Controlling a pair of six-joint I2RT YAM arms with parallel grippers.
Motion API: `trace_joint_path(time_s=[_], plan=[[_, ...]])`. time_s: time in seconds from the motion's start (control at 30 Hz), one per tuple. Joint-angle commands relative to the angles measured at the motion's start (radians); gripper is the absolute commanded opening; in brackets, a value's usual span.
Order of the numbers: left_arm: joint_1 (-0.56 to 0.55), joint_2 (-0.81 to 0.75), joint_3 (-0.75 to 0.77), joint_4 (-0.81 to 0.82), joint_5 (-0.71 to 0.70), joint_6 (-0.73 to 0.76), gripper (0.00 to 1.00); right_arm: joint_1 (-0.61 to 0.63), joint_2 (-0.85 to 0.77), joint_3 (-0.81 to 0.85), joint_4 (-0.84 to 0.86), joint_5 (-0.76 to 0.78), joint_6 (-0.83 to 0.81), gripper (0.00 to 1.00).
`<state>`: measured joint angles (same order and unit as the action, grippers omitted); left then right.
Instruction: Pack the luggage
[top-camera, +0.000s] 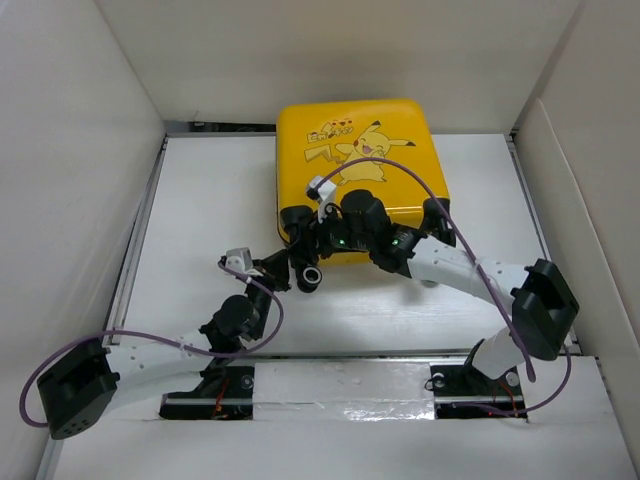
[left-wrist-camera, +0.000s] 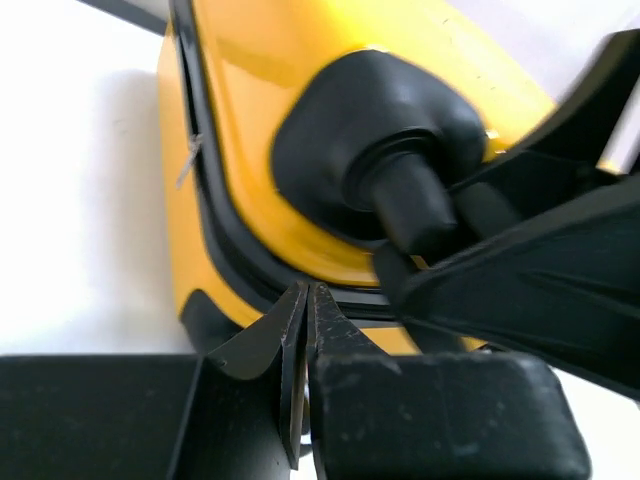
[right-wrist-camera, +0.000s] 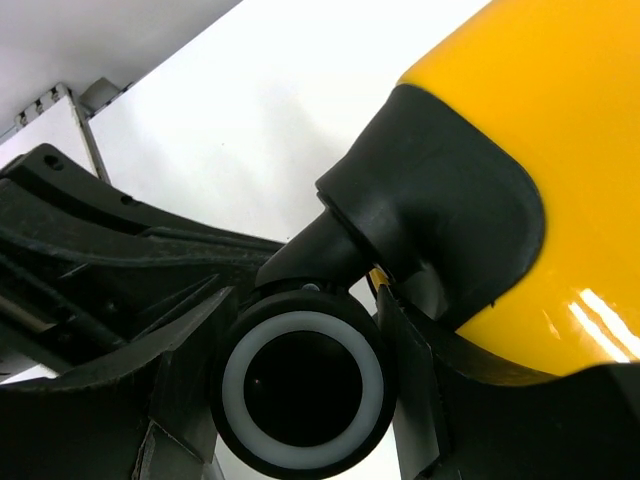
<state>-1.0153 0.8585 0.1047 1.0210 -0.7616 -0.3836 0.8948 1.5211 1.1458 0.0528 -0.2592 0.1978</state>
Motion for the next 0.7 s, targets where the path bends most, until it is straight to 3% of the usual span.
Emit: trace_joint_path(time_s=[0.0,0.17,0.33,0.47,0.67], plan=[[-0.006,-0.013,-0.011,0.017,0.019,0.006,0.00,0.000,-0.018,0.155,0.246,-0.120,0.012,0.00],[-0.006,0.112,0.049,0.111,0.093,0.064,0.08,0.012,0.034,0.186,0.254,-0.121,0.015,0.00],[-0.061,0.266,0.116,0.168,-0.005,0.104,0.15,0.012,0.067,0.239,0.243,-0.129,0.014,0.00],[-0.062,0.290,0.121,0.162,-0.053,0.097,0.25,0.012,0.067,0.244,0.242,-0.133,0.011,0.00],[-0.010,0.330,0.121,0.165,-0.062,0.121,0.28,0.012,0.040,0.218,0.269,-0.127,0.022,0.00]])
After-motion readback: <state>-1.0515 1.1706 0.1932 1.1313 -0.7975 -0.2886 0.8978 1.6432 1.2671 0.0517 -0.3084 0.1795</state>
